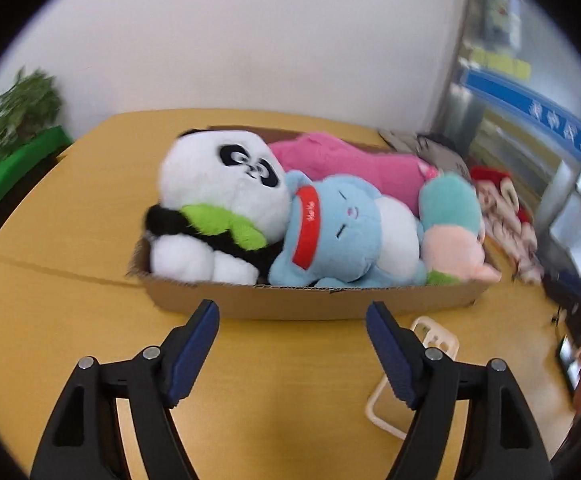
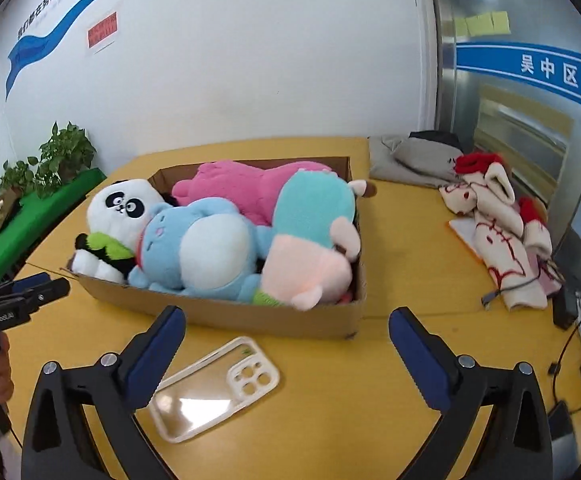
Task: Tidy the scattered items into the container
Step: 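Lower the pig plush into the box and open both grippers, then move both grippers to the clear phone case on the table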
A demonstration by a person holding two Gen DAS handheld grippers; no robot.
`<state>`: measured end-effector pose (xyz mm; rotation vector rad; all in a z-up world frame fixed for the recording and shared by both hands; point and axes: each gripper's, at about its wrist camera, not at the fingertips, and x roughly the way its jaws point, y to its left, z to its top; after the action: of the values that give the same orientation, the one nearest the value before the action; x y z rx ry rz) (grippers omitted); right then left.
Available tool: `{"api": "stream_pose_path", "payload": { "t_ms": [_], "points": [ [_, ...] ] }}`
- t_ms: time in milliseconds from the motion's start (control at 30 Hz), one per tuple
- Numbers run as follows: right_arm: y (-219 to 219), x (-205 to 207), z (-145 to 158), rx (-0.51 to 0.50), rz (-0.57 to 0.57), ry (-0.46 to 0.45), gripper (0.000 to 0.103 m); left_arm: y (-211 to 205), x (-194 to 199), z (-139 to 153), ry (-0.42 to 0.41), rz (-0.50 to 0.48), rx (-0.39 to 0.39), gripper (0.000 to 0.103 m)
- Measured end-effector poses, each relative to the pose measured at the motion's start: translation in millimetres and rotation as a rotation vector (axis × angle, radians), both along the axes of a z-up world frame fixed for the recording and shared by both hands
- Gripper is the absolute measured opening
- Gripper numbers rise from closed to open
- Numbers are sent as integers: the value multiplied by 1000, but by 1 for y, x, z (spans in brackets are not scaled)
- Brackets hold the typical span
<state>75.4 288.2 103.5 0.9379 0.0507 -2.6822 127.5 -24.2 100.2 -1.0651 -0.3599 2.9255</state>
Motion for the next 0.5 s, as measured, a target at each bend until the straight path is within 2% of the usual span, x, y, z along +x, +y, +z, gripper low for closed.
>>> {"api": "stream_pose_path", "payload": {
  "t_ms": [67, 133, 233, 333, 500],
  "points": [
    [-14, 9, 2, 33, 23, 8, 103, 0, 11, 8, 28, 19, 45, 76],
    [-25, 16, 4, 63, 55, 21, 103, 3, 17, 13, 28, -28, 29, 76],
    [-36, 30, 14, 86, 94, 58, 103, 8, 33, 17, 51, -3, 7, 76],
    [-41, 43, 21, 116, 98, 88, 103, 14, 46, 18, 54, 0, -2, 76],
    [-36, 53, 25, 135, 84, 102, 103, 24, 55, 19, 38, -61, 10, 76]
  ]
}}
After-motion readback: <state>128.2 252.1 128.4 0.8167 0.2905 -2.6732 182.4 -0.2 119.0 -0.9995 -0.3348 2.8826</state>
